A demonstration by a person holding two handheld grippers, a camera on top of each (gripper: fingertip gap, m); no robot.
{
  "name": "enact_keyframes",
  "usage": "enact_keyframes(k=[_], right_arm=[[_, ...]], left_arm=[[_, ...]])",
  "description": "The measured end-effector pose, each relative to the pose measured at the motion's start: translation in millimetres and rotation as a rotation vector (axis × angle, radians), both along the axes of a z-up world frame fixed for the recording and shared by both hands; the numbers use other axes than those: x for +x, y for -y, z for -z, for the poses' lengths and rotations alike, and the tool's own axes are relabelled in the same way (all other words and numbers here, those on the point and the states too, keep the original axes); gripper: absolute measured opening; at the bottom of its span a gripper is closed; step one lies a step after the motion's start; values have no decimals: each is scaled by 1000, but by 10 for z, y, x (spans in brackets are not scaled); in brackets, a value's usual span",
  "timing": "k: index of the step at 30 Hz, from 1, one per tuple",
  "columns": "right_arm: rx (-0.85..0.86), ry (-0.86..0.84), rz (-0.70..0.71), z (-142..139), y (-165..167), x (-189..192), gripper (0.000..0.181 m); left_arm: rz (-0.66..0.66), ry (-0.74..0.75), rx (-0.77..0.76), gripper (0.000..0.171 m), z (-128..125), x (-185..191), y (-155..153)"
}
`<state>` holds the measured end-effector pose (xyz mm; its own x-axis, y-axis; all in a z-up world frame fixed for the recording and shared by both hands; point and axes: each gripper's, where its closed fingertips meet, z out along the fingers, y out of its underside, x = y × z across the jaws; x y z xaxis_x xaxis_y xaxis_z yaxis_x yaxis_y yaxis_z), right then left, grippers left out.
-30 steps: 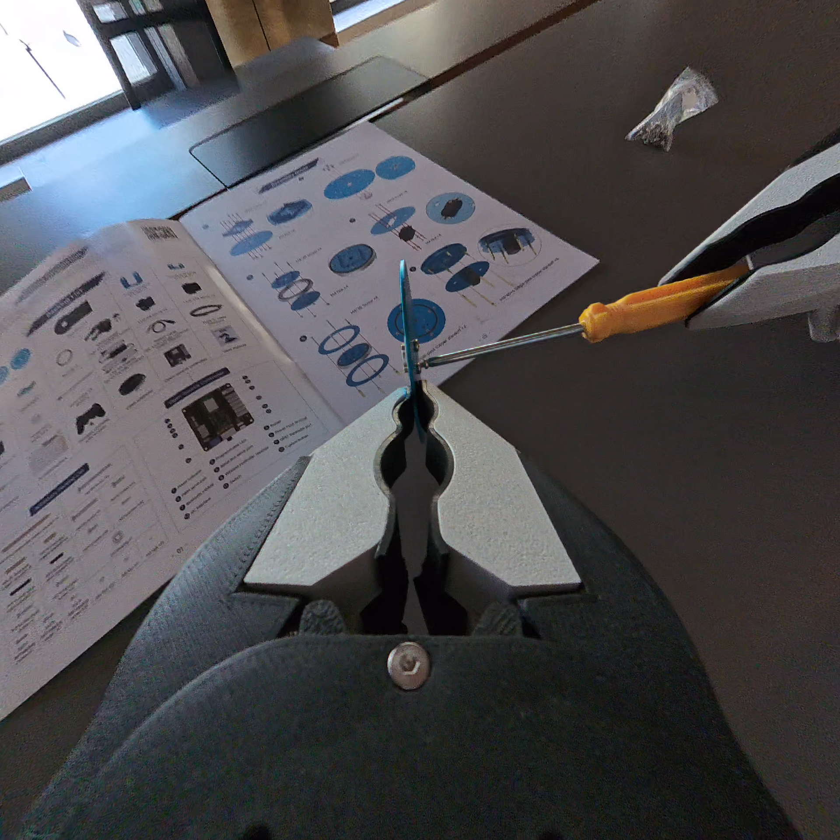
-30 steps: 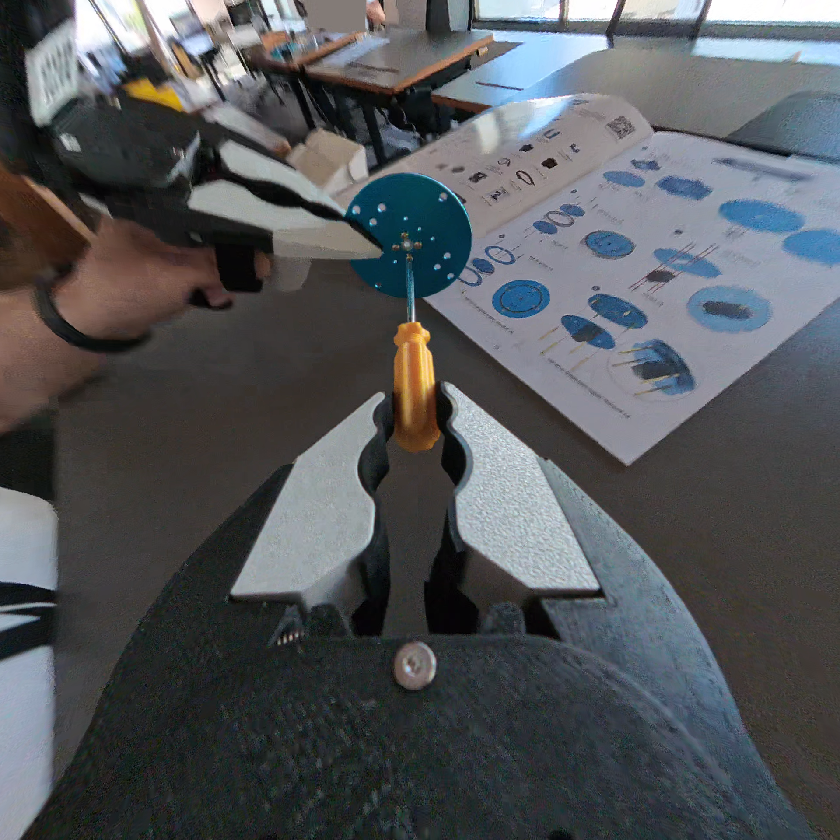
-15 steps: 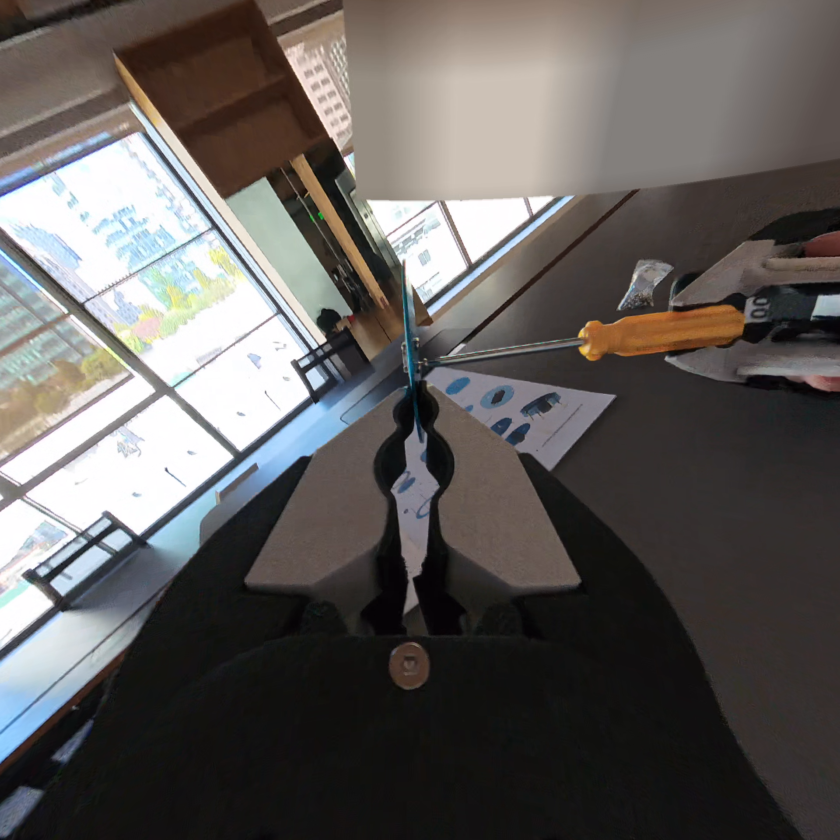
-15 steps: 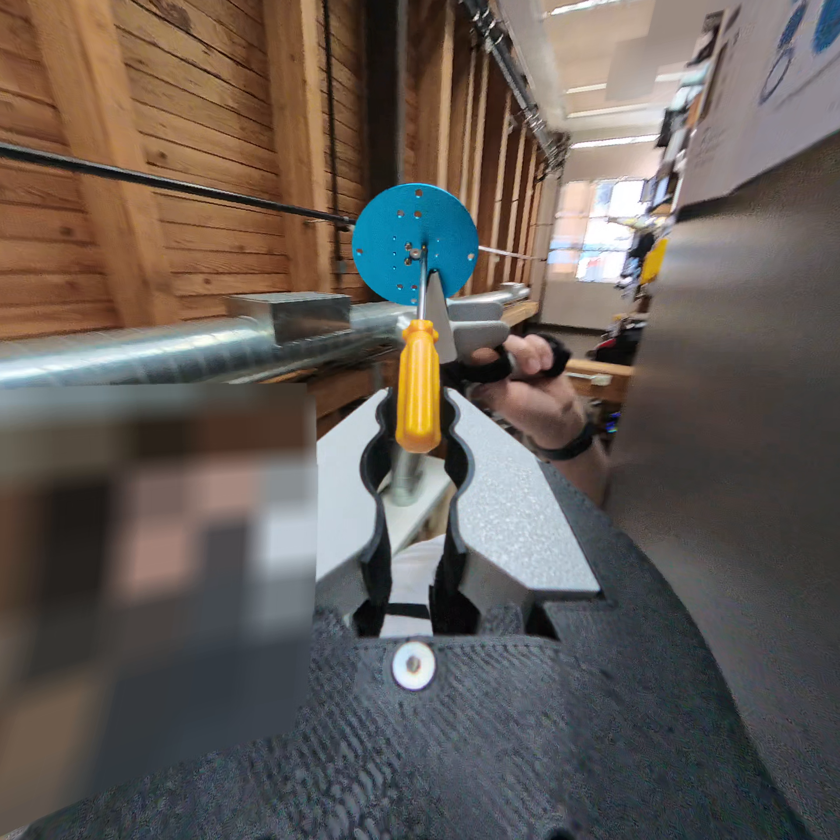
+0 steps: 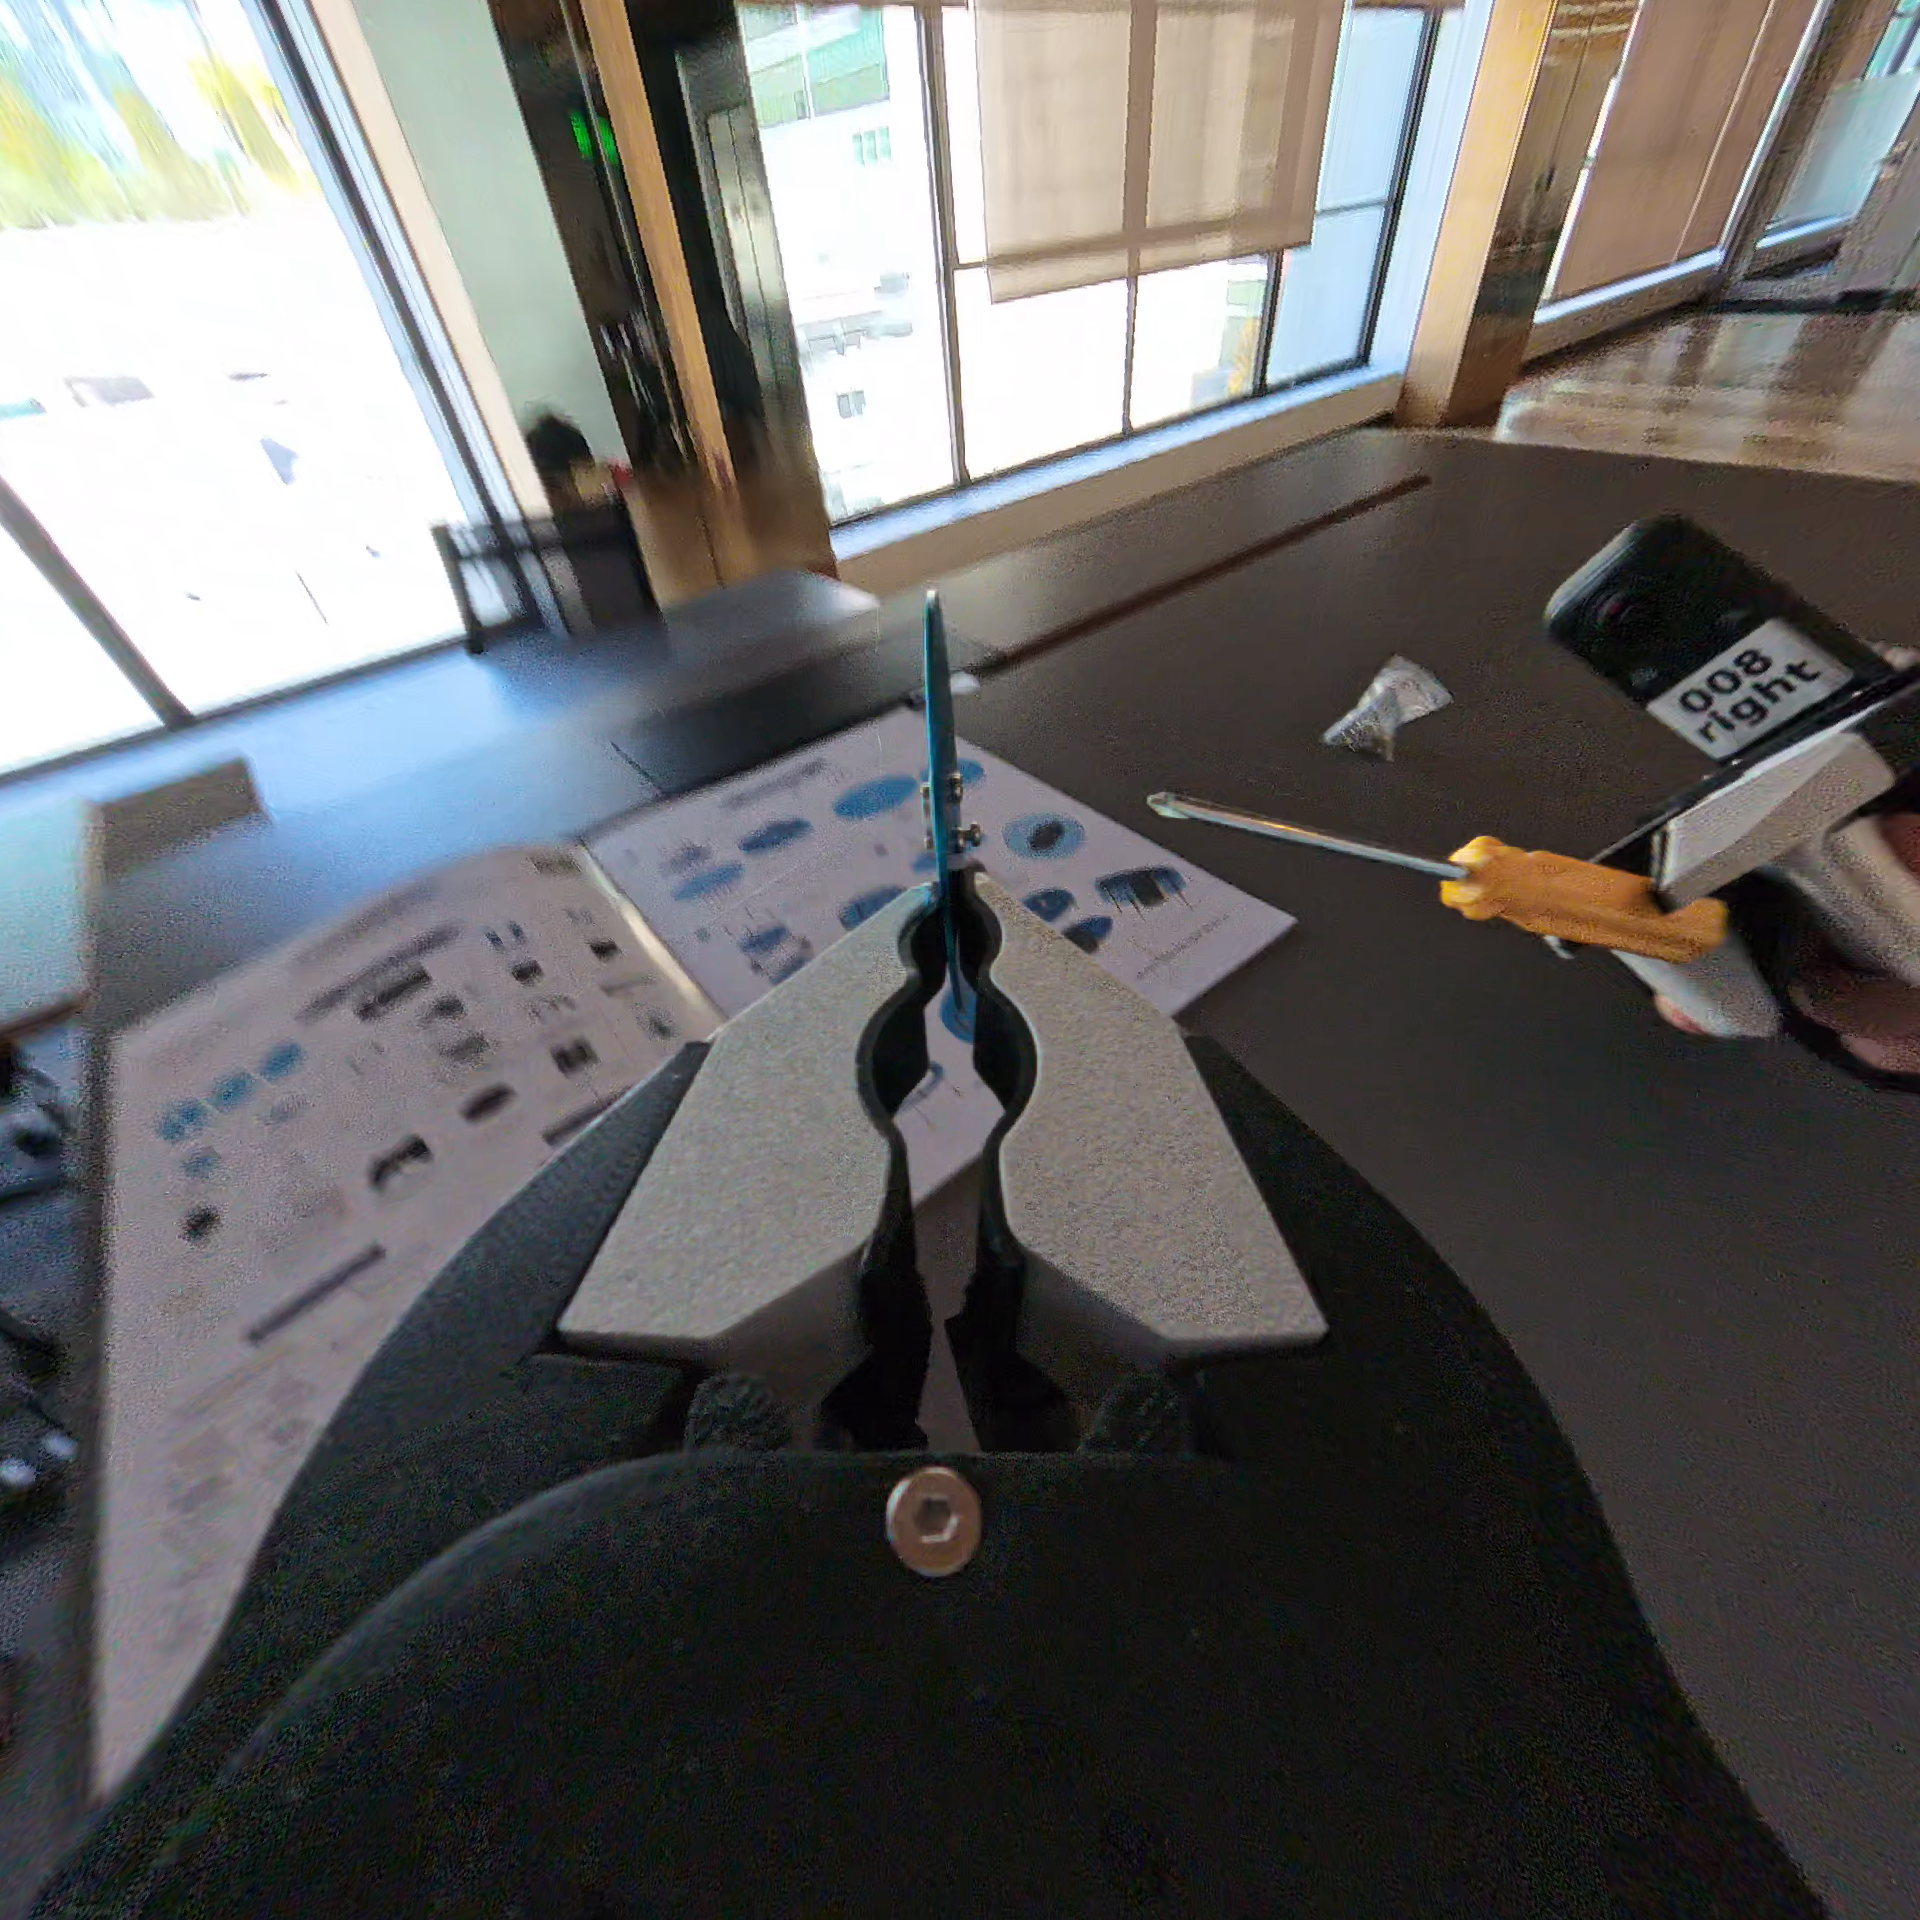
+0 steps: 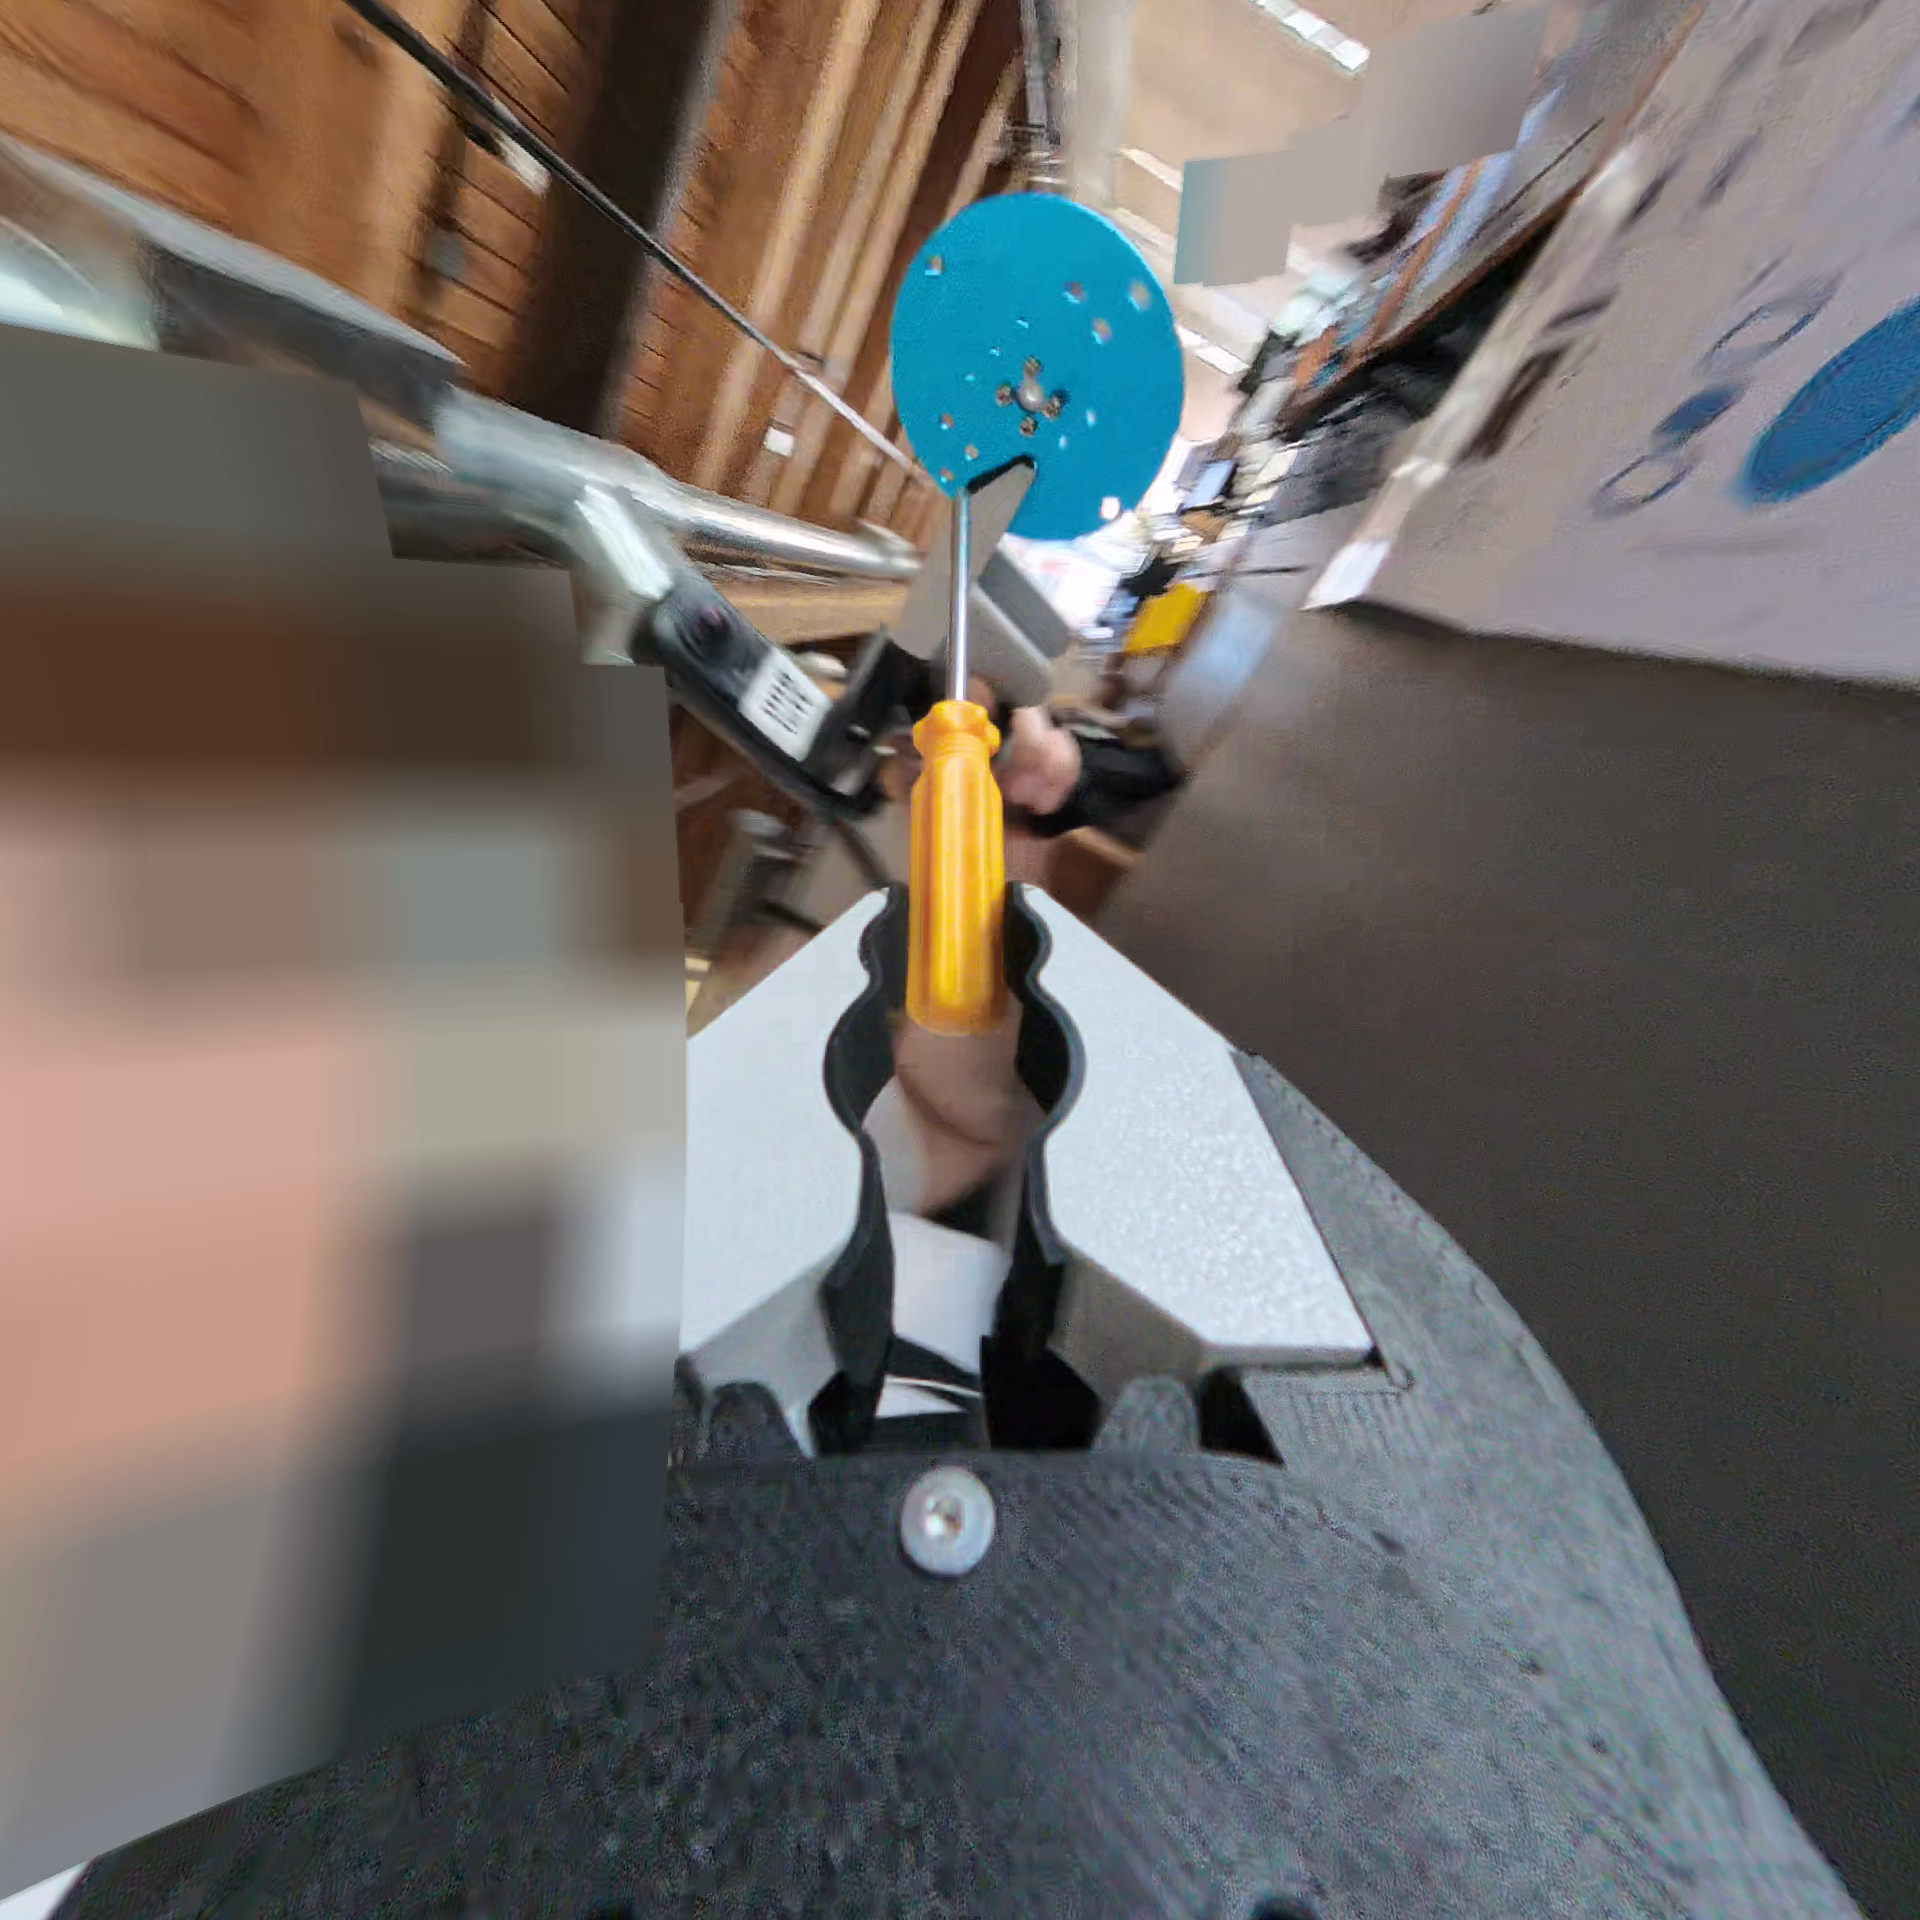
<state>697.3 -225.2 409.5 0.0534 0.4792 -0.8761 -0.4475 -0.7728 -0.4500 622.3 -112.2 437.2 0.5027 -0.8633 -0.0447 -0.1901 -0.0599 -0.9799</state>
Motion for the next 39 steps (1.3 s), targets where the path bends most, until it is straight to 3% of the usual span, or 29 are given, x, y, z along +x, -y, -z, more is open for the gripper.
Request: enact_keyframes(k=[1,3,6,10,13,22,39], right_arm=[[98,164,69,69,-60,58,16],[349,570,202,204,-172,205,16],[698,1073,326,298,-256,322,17],[1044,1480,363,386,-261,192,17],[1212,1701,402,397,-282,115,17],[1246,1869,371,527,-313,53,17],[1229,1844,340,557,-274,48,18]], left_arm=[[18,2,-127,0,144,4,-28],[42,2,-314,0,386,3,-58],[26,-84,-406,0,647,-42,-107],[43,-159,-460,0,791,-42,-42],[21,-213,-401,0,812,-72,-48],[33,-293,-404,0,962,-73,2],[37,-291,-400,0,974,-45,13]])
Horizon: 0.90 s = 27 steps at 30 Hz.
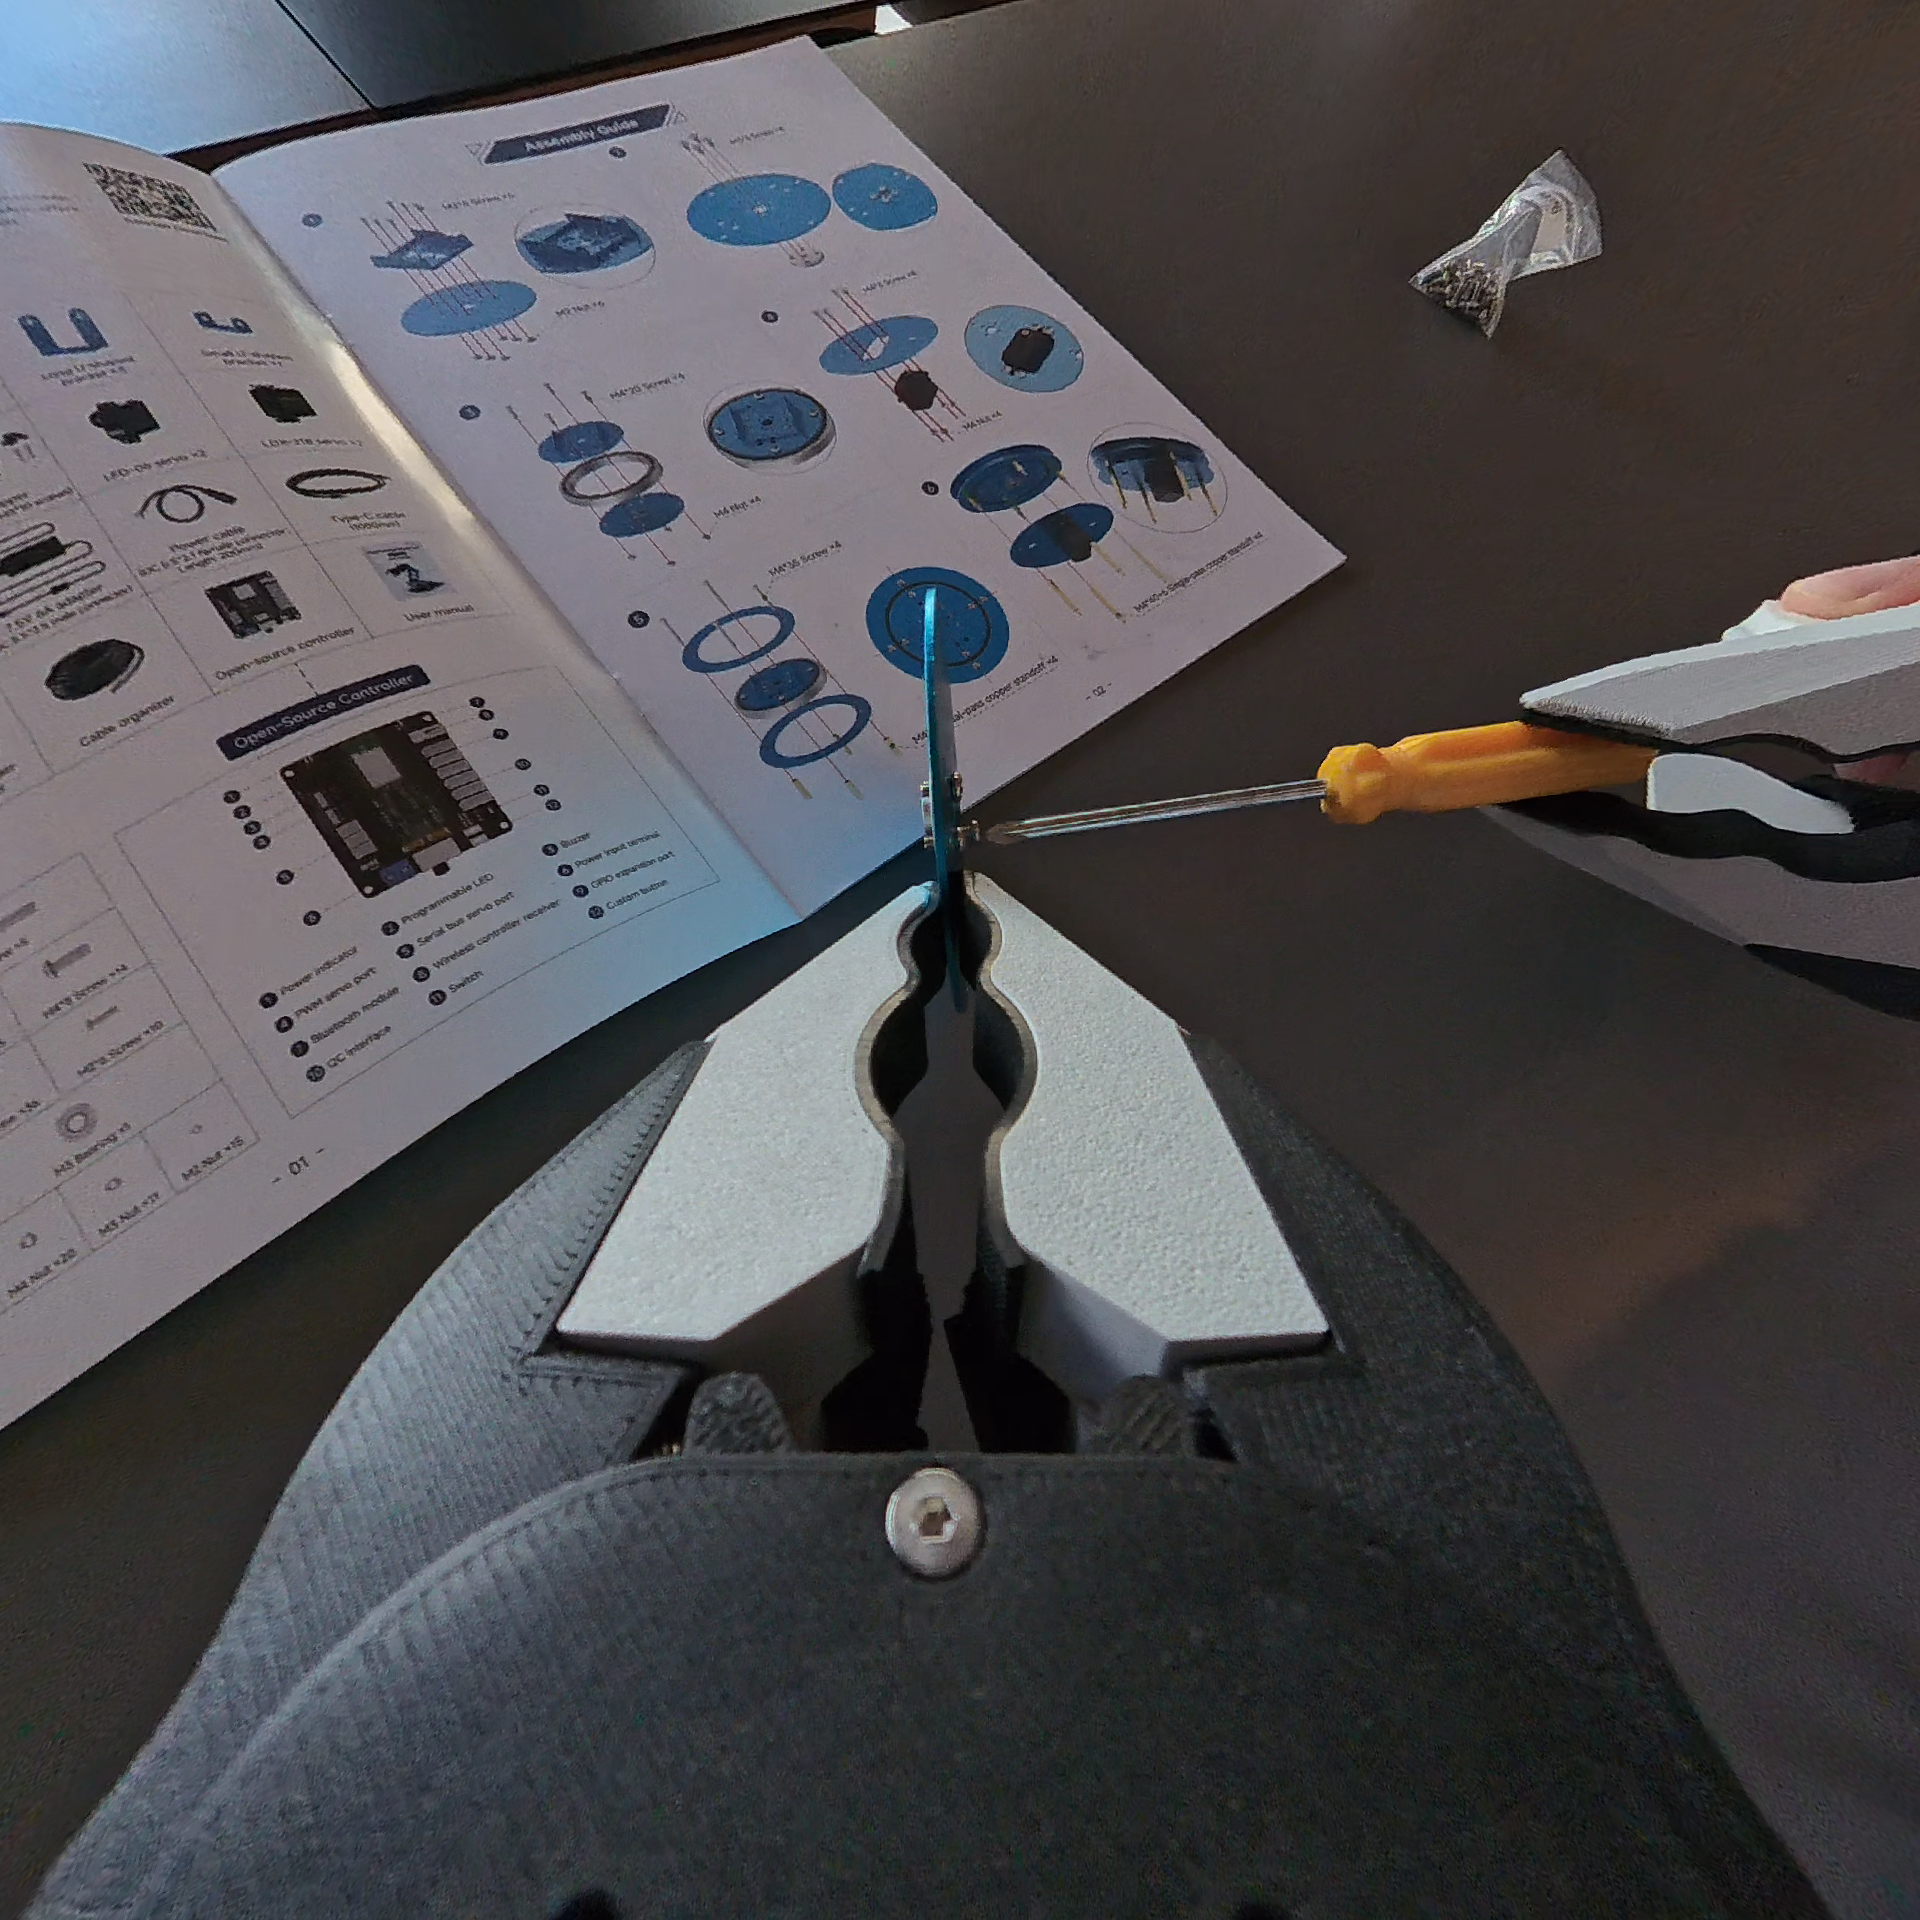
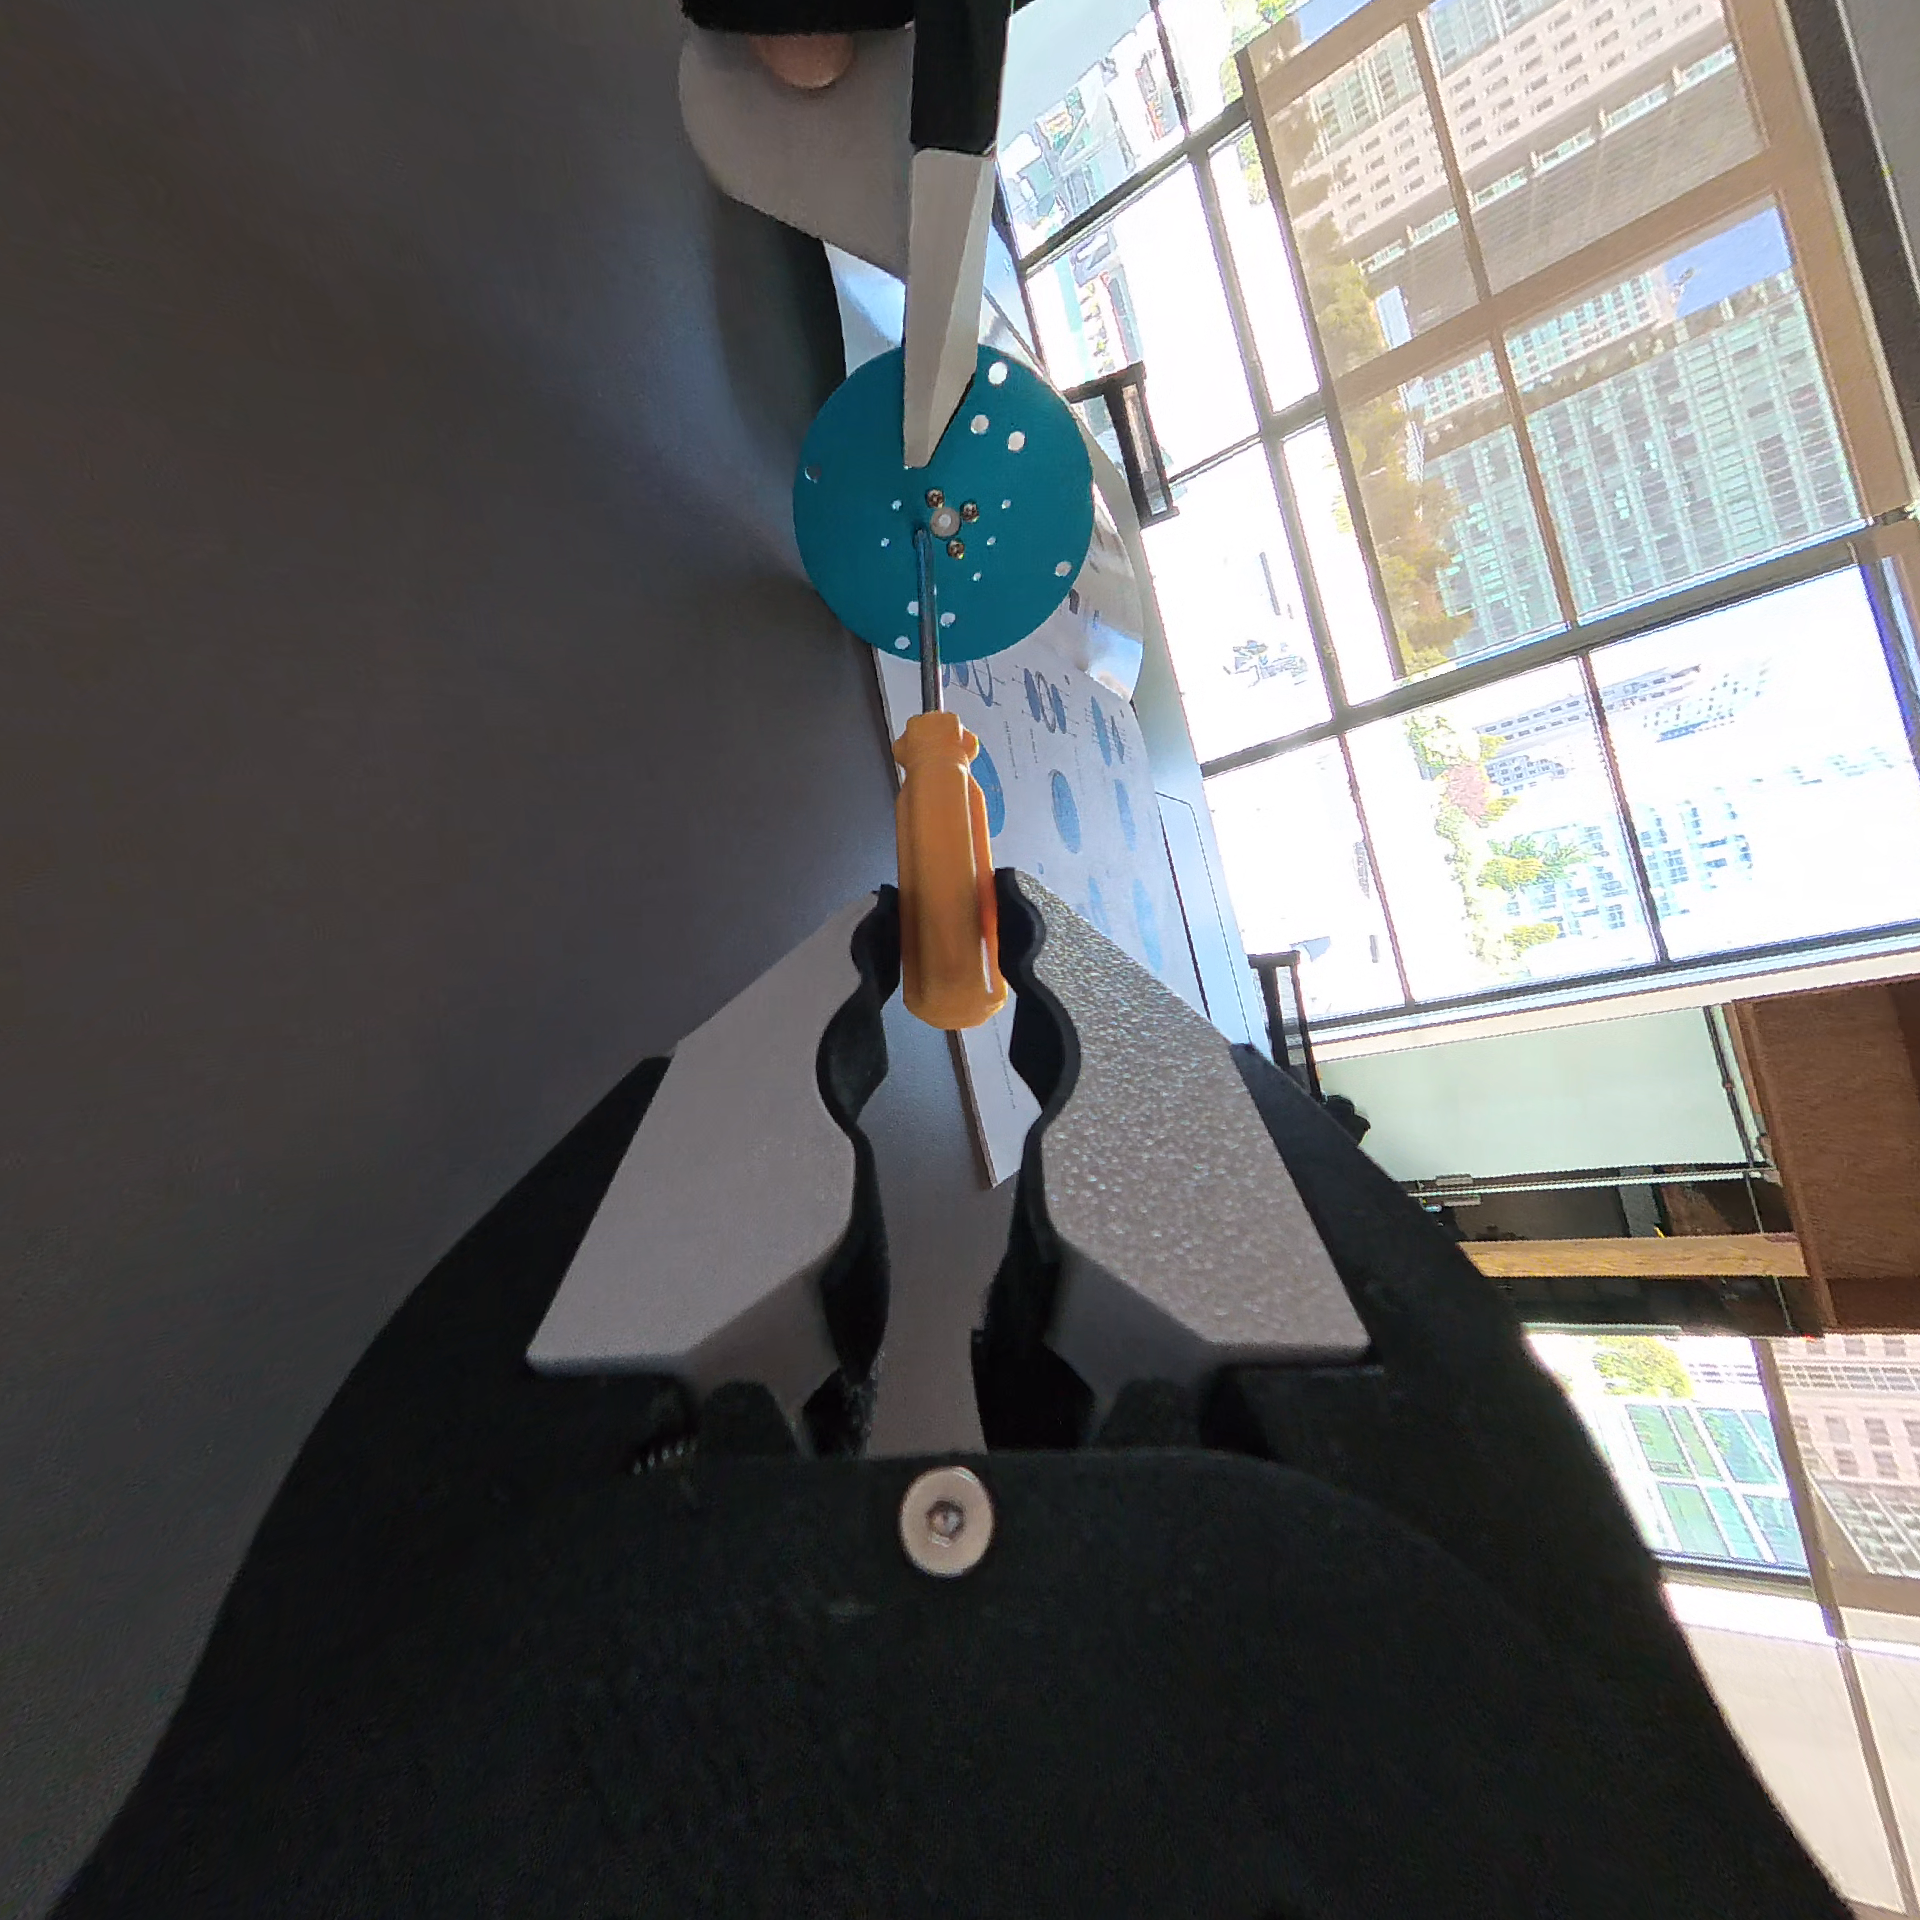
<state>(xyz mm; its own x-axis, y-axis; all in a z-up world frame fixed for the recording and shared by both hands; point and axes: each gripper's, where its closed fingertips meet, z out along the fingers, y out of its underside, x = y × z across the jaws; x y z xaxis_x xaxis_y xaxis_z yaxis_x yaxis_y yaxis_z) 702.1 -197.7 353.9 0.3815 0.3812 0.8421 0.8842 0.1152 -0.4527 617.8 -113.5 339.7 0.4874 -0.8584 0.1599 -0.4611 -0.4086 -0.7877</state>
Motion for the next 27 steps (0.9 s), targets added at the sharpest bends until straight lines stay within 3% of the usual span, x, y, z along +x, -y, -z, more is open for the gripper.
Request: enact_keyframes(k=[18,24,27], right_arm=[[-7,39,26,22,-25,60,18],[220,379,-19,-46,44,-31,18],[268,441,-31,-66,49,-40,18]], left_arm=[[5,-27,45,0,-3,27,21],[9,-118,139,0,-10,35,58],[15,-142,149,0,-12,31,75]])
